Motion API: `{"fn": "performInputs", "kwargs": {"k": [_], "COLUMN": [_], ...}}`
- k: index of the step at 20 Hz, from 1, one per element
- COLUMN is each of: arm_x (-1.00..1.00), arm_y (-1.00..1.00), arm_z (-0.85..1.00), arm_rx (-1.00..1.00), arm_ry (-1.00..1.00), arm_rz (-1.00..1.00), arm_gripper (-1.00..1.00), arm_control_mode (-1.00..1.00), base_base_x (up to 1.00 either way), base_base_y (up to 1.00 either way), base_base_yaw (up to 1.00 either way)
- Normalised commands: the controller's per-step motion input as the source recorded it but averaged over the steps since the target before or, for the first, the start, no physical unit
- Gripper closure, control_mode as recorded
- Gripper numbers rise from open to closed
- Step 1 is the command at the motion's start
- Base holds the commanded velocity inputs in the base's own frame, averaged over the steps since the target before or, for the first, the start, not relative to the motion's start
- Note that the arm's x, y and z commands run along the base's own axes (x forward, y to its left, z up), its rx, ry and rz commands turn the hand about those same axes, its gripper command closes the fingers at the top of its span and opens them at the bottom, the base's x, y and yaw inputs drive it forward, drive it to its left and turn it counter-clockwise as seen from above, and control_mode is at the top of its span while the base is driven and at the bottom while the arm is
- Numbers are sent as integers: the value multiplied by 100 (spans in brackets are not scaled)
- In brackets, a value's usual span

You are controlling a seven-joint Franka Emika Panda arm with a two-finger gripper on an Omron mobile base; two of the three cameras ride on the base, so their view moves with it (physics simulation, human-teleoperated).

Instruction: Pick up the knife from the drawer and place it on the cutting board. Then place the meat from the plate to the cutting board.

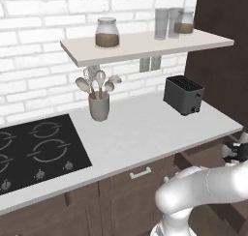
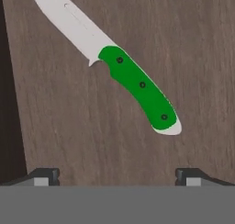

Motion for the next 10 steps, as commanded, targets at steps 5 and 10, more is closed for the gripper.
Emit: {"fn": "performInputs", "kwargs": {"k": [5, 10], "arm_x": [17, 10], "arm_y": [0, 0], "arm_z": [-44, -29], "arm_rx": [0, 0], "arm_ry": [-6, 0], "arm_rz": [0, 0], "arm_gripper": [-100, -100], "arm_control_mode": [-100, -100], "base_base_x": [0, 0], "base_base_y": [0, 0], "base_base_yaw": [0, 0]}}
